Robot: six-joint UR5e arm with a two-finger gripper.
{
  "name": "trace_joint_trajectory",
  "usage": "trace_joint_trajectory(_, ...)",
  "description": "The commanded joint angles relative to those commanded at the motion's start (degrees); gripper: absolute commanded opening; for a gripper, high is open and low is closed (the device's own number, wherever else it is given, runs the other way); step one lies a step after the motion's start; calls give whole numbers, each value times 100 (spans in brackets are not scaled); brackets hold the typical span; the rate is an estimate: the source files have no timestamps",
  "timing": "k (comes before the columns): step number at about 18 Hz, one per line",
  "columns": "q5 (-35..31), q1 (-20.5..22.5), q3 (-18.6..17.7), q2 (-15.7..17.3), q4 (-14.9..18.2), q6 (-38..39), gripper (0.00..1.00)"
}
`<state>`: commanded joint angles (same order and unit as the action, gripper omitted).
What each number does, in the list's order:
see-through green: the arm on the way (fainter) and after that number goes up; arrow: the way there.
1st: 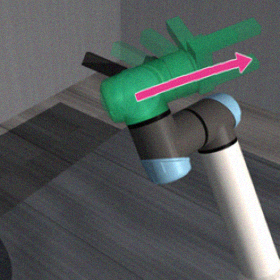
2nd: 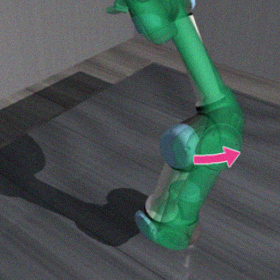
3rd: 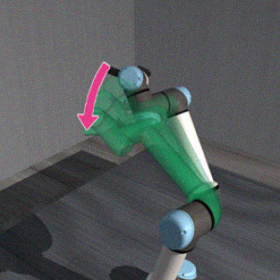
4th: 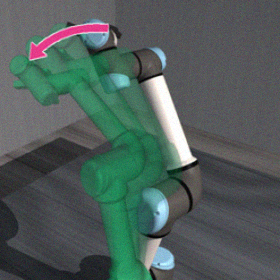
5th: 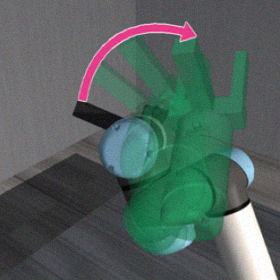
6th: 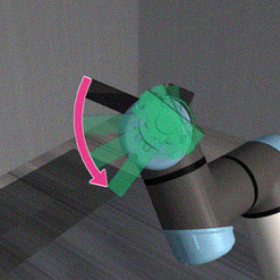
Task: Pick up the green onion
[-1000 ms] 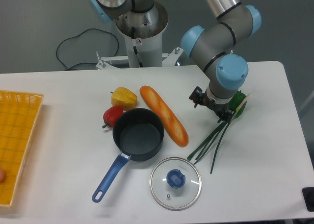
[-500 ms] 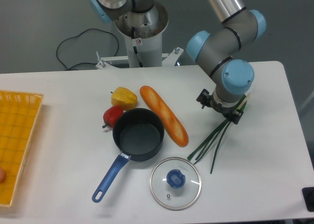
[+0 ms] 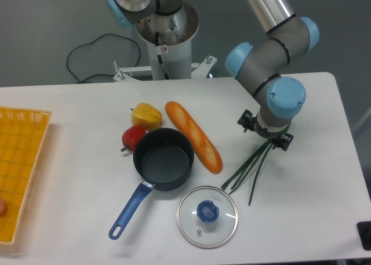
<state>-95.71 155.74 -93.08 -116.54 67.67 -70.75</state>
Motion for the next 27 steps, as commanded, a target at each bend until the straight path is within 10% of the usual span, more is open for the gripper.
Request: trace_joint_trajectory(27,-738,861,405,-9,176,-1319,100)
